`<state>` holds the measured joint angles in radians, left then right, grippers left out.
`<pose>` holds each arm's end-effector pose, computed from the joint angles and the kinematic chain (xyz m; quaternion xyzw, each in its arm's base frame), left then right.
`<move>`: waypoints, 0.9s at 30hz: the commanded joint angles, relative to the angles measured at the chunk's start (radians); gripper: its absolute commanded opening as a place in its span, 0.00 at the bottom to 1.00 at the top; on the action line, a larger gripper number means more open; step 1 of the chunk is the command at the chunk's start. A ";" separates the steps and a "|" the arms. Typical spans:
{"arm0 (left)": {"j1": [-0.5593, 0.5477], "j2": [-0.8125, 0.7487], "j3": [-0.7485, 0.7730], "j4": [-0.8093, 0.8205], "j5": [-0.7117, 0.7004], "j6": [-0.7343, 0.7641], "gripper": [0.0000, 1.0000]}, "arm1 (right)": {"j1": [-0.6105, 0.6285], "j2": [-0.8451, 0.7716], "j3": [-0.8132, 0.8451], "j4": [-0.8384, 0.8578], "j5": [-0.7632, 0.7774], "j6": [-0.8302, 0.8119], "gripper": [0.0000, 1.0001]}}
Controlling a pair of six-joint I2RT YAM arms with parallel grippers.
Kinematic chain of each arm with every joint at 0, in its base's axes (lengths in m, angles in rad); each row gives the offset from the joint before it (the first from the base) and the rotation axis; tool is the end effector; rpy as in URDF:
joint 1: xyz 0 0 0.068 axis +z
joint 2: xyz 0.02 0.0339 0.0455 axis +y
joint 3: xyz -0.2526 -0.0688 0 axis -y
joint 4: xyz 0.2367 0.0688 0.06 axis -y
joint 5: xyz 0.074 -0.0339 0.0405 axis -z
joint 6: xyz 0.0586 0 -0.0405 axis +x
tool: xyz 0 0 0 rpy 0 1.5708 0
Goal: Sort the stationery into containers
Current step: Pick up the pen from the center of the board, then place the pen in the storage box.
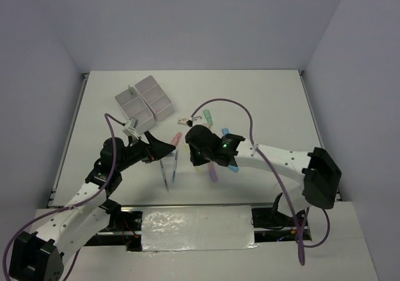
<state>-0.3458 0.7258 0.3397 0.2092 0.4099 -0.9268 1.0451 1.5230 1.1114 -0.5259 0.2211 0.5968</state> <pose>0.1790 -0.0893 0.2251 -0.0899 0.7567 -0.4990 0.4127 0.1750 0.2760 0.2204 -0.1764 0.9285 0.1550 0.2876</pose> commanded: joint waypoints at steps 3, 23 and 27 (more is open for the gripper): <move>-0.033 0.027 0.018 0.194 0.023 -0.070 0.99 | 0.015 -0.156 -0.016 0.147 -0.074 -0.038 0.00; -0.101 0.127 0.044 0.291 0.006 -0.109 0.19 | 0.047 -0.129 -0.001 0.294 -0.177 -0.068 0.00; -0.101 0.107 0.102 0.159 -0.035 -0.028 0.00 | 0.047 -0.132 -0.013 0.300 -0.170 -0.068 0.15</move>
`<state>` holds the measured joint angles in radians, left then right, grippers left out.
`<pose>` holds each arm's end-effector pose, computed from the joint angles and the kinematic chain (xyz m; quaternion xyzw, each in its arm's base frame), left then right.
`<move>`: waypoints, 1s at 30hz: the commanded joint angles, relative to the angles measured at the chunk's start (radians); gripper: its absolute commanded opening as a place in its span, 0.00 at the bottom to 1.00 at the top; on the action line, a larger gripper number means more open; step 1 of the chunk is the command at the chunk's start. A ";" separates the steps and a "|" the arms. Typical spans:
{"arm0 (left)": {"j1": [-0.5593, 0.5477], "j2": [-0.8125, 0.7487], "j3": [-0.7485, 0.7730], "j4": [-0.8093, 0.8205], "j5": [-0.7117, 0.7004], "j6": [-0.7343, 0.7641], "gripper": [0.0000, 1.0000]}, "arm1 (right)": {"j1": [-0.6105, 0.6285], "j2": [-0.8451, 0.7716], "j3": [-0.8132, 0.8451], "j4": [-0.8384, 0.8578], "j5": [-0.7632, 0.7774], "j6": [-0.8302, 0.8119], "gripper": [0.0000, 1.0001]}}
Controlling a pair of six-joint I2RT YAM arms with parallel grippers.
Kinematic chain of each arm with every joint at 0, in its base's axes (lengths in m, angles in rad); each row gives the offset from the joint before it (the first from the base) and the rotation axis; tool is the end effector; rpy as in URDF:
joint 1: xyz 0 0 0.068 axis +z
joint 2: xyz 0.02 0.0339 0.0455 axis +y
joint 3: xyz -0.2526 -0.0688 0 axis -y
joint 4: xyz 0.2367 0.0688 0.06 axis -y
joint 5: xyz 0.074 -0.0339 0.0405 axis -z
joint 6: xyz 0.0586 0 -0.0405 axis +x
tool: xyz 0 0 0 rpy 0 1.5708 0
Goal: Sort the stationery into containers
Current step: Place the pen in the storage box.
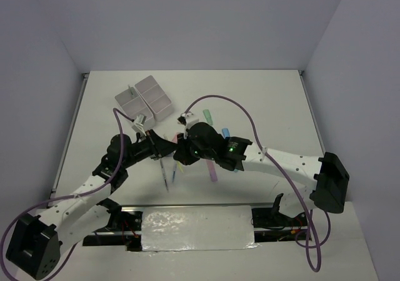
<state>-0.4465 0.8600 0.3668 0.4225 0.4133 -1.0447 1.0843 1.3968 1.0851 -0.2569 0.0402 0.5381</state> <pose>0.1878 -0.1160 0.2367 -0.0773 0.7255 -0.5629 0.3883 0.1571 0.2921 0.2754 -0.2272 0.8470 0.3361 0.3435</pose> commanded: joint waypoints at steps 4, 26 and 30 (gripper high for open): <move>0.000 -0.035 0.249 -0.310 -0.250 0.276 0.00 | 0.006 -0.063 -0.024 0.015 0.053 -0.006 0.82; 0.244 0.562 0.682 0.094 -1.296 0.695 0.00 | -0.021 -0.395 -0.329 0.042 0.026 0.034 0.92; 0.258 0.684 0.739 0.190 -1.252 0.795 0.03 | -0.029 -0.418 -0.353 0.090 -0.036 0.037 0.92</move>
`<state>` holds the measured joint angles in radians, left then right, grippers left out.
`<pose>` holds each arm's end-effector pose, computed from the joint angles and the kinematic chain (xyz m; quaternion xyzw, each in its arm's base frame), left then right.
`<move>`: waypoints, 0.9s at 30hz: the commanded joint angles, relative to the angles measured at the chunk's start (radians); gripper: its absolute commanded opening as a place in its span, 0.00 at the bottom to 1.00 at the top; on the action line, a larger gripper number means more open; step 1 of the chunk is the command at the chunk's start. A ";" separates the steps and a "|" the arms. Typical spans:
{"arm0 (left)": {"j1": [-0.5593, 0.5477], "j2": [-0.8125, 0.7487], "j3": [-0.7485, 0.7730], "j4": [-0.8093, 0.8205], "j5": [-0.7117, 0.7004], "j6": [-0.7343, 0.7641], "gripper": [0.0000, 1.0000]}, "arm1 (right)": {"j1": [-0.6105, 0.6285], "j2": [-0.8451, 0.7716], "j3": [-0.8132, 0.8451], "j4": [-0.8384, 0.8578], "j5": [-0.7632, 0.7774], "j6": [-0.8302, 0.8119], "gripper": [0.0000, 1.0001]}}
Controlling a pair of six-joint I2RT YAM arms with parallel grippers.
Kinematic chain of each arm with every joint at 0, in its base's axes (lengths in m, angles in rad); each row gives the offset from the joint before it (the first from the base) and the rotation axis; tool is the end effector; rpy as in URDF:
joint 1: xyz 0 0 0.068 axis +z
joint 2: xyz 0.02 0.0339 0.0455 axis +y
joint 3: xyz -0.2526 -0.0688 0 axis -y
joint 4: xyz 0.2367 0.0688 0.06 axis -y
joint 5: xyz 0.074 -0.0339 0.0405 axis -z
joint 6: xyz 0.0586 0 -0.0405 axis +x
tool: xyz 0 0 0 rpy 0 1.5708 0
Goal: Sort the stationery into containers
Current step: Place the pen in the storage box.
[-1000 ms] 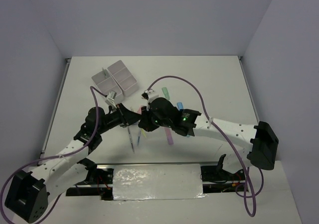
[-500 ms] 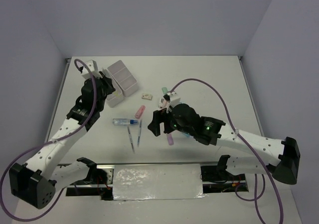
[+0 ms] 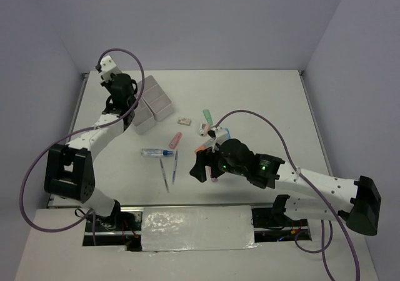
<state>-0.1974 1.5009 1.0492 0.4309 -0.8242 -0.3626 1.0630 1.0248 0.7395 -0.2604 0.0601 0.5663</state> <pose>0.3568 -0.0275 0.3138 -0.3333 0.6293 0.0978 0.6952 0.1227 0.2133 0.2516 -0.1998 0.8480 0.3386 0.3554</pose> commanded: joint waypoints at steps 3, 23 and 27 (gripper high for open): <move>0.013 0.099 0.089 0.195 -0.019 0.137 0.05 | -0.008 -0.051 -0.006 0.089 -0.094 -0.002 0.92; 0.016 0.210 0.060 0.183 -0.033 0.022 0.86 | -0.009 -0.100 0.024 0.030 -0.088 -0.054 0.94; 0.015 0.105 0.118 -0.028 -0.102 -0.083 0.99 | -0.011 -0.045 0.031 0.050 -0.068 -0.057 0.94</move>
<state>-0.1864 1.7267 1.1107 0.4946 -0.8593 -0.3485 1.0595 0.9470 0.7330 -0.2321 -0.0326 0.5285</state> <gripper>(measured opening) 0.987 0.939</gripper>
